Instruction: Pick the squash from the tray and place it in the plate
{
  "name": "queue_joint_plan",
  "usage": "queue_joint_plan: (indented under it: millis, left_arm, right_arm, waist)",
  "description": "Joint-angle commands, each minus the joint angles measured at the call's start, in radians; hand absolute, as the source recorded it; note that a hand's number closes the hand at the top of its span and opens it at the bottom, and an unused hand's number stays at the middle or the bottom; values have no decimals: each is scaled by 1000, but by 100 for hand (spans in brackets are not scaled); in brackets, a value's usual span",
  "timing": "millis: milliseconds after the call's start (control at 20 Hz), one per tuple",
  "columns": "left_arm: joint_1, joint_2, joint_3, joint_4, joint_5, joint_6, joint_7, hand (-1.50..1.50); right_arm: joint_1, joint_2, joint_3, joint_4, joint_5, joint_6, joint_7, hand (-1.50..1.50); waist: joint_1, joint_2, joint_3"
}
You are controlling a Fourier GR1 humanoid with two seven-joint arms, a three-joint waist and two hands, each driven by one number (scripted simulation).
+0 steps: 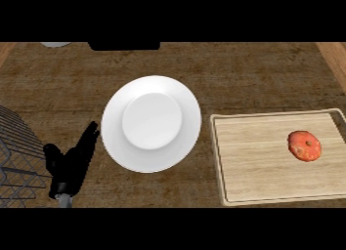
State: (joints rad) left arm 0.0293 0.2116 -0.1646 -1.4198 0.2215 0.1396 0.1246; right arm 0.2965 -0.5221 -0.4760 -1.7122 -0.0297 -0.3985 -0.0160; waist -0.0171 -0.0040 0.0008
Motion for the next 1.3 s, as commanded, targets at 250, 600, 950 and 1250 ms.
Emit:
queue_joint_plan:
  millis: [250,600,950,1250]
  left_arm:
    - [-17,-3,-16,2,-10,-5,71,0]
    - [-35,-15,21,62,-4,-38,36,0]
    - [-22,-54,5,-27,-34,1,92,0]
    - [-5,-30,45,-3,-39,-54,64,0]
  right_arm:
    - [126,-188,141,-231,131,203,425,-150]
    - [-19,-174,290,-257,280,251,696,-150]
    - [-190,-117,381,-113,423,302,798,-150]
    - [-233,13,440,-77,461,332,815,-150]
  waist:
    - [14,5,-3]
    - [21,6,-2]
    - [23,5,-1]
    - [18,4,-1]
